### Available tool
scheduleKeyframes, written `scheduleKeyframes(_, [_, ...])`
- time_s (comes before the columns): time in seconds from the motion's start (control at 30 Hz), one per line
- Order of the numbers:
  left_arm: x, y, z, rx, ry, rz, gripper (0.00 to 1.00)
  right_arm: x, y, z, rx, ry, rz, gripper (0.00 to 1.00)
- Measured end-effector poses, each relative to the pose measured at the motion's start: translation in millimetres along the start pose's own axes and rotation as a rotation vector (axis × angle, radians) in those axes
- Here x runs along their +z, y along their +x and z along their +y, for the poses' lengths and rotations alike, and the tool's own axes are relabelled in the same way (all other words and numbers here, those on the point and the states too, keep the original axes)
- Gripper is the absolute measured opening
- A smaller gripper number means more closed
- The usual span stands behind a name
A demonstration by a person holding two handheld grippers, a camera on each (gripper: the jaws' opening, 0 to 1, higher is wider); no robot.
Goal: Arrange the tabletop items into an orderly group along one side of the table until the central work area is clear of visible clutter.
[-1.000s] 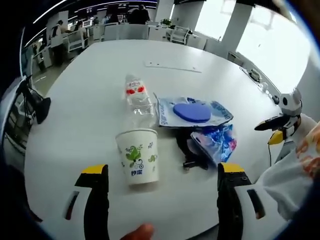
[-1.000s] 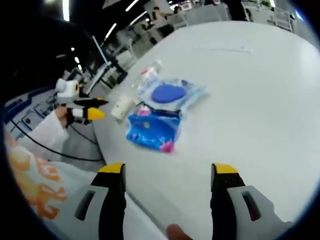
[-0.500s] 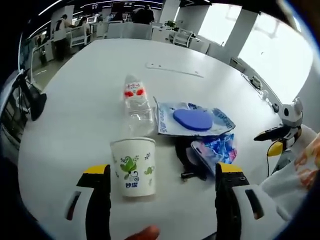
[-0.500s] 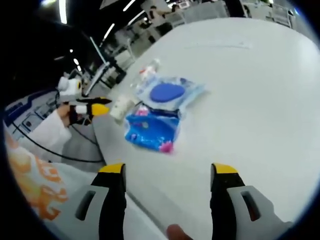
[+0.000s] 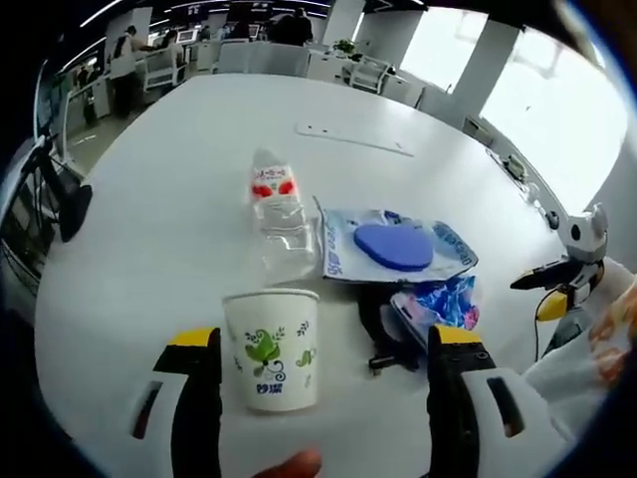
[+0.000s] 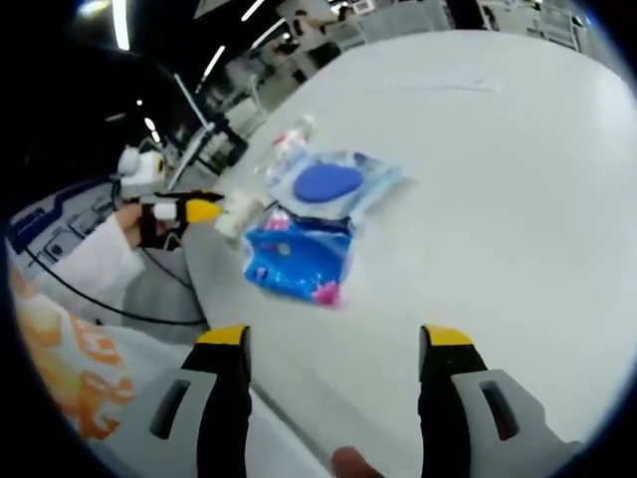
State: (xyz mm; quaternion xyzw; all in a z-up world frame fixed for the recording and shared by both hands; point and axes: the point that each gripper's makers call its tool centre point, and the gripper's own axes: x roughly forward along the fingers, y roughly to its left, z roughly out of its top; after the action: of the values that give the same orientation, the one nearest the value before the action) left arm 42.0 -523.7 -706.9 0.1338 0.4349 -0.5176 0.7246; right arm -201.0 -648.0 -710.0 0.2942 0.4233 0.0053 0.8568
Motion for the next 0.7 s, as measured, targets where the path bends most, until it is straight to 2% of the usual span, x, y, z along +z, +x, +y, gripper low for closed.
scheduleKeyframes(0.3, [9.8,9,2.4,0.007,-0.008,-0.005,0.85,0.5,1,-3,-0.003,0.010,0.005,0.67])
scheduleKeyframes(0.4, [17.0,11,4.5,0.019,-0.039,-0.026,0.84,0.9,2,-3,-0.002,0.012,0.005,0.67])
scheduleKeyframes(0.63, [24.2,19,0.3,0.029,0.013,-0.016,0.83,-0.1,3,-3,-0.001,0.016,0.006,0.66])
scheduleKeyframes(0.7, [28.0,23,1.7,0.049,0.037,-0.015,0.81,-1.0,3,-3,0.000,0.021,0.006,0.66])
